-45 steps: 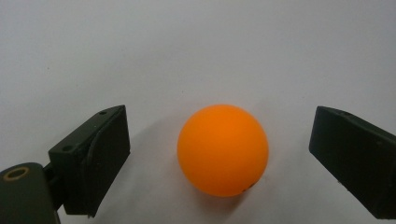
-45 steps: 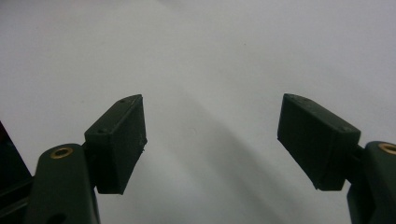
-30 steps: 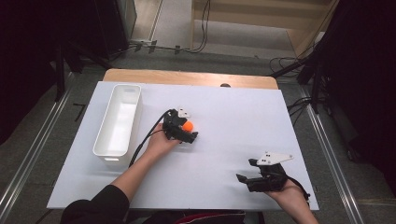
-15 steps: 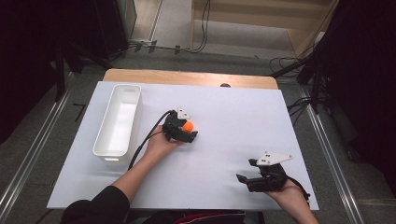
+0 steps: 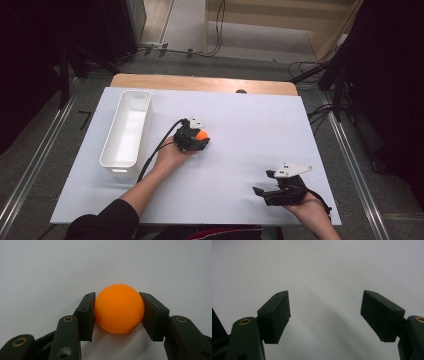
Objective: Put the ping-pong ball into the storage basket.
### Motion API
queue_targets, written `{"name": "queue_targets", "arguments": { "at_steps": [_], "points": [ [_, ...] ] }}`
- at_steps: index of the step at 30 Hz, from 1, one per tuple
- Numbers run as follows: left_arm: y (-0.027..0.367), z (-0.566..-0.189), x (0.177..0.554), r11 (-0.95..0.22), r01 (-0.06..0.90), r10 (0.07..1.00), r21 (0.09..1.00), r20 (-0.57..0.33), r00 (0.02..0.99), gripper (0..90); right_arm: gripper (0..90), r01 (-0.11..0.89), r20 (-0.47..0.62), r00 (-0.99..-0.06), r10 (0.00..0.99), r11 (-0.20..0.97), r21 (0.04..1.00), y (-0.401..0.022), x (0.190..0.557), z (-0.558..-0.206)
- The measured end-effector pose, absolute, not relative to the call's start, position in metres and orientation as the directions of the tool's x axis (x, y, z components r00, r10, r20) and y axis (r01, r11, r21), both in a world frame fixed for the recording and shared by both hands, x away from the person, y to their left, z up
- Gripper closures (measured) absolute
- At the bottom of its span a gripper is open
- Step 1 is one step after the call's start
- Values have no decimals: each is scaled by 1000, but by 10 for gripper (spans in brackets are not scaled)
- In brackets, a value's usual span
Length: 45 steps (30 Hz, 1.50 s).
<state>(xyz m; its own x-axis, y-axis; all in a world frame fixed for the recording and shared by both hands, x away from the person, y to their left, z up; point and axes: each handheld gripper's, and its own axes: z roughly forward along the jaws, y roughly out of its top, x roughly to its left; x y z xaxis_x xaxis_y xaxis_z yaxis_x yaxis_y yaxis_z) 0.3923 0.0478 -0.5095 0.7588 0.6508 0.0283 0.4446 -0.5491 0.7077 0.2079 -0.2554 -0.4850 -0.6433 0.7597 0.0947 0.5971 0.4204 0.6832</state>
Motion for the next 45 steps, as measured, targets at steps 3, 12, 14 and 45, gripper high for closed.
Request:
{"name": "queue_targets", "arguments": {
  "at_steps": [3,12,14,45],
  "points": [
    [48,-509,392,-548,448,653,706,27,757,494,221,598,94,-642,761,420,683,-256,208,-485],
    [47,-509,392,-548,451,655,705,26,755,495,221,598,93,-640,763,418,683,-256,208,-485],
    [47,-508,392,-552,450,654,702,30,756,495,221,599,93,-640,763,419,683,-256,208,-485],
    [52,-488,390,-531,466,642,708,-24,767,494,221,597,94,-640,763,416,686,-257,208,-484]
  ]
}}
